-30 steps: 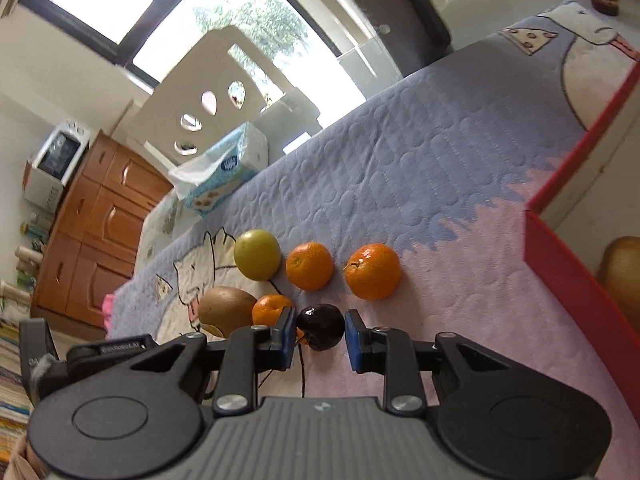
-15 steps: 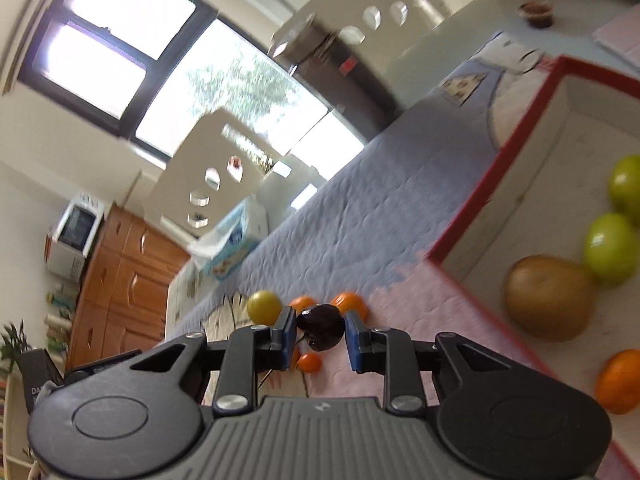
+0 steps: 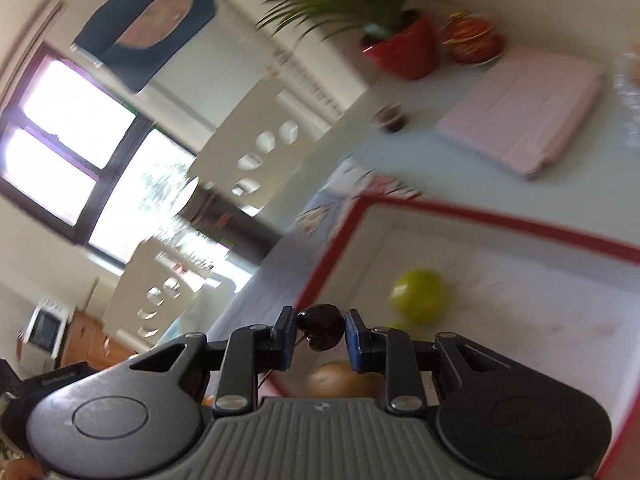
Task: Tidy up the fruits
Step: 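Carry the apple and plum into the box and open both tools, then move both tools back over the kiwi and cherry tomato on the quilt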
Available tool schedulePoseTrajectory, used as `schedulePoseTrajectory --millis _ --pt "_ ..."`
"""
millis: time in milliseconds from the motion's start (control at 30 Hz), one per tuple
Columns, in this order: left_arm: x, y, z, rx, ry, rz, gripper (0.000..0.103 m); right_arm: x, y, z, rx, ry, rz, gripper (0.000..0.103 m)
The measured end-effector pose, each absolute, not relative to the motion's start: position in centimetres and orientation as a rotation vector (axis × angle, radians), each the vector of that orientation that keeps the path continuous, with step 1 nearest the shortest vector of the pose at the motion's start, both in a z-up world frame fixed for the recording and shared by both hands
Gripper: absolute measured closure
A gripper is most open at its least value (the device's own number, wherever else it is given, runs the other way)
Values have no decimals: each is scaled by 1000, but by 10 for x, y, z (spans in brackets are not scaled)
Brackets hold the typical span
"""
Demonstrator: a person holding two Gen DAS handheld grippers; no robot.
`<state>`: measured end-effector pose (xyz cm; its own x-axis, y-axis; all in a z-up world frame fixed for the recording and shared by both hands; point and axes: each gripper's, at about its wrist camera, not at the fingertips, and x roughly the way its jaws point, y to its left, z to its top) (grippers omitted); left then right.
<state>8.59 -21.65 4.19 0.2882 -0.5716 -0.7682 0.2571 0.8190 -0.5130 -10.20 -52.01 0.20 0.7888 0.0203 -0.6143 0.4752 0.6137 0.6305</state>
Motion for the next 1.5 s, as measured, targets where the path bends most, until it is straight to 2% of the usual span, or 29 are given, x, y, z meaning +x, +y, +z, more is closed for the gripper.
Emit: schedulePoseTrajectory --millis 400,900,933,1000,1067,1167,1233,1400,1500 --pt "81 -333 -1 -151 1256 -673 47 -127 -570 -58 920 683 -390 75" --pt "92 -370 -33 -116 1330 -660 46 -94 -560 -75 879 777 -360 73" --pt "92 -371 -34 -115 1336 -659 38 -94 -560 -75 876 784 -354 71" --pt "93 -371 -31 -119 1334 -665 24 -91 -559 -75 866 811 -348 62" --pt "93 -371 -26 -114 1319 -665 24 -94 -558 -73 853 810 -367 50" --pt "93 -368 -17 -112 1306 -673 23 -100 -560 -68 864 794 -393 40" --pt "92 -364 -13 -108 1298 -668 23 -104 -562 -66 871 789 -407 36" --pt "88 -352 -2 -91 1272 -659 23 -110 -563 -59 865 784 -431 35" --pt "86 -343 4 -95 1265 -661 23 -107 -560 -60 864 834 -423 27"
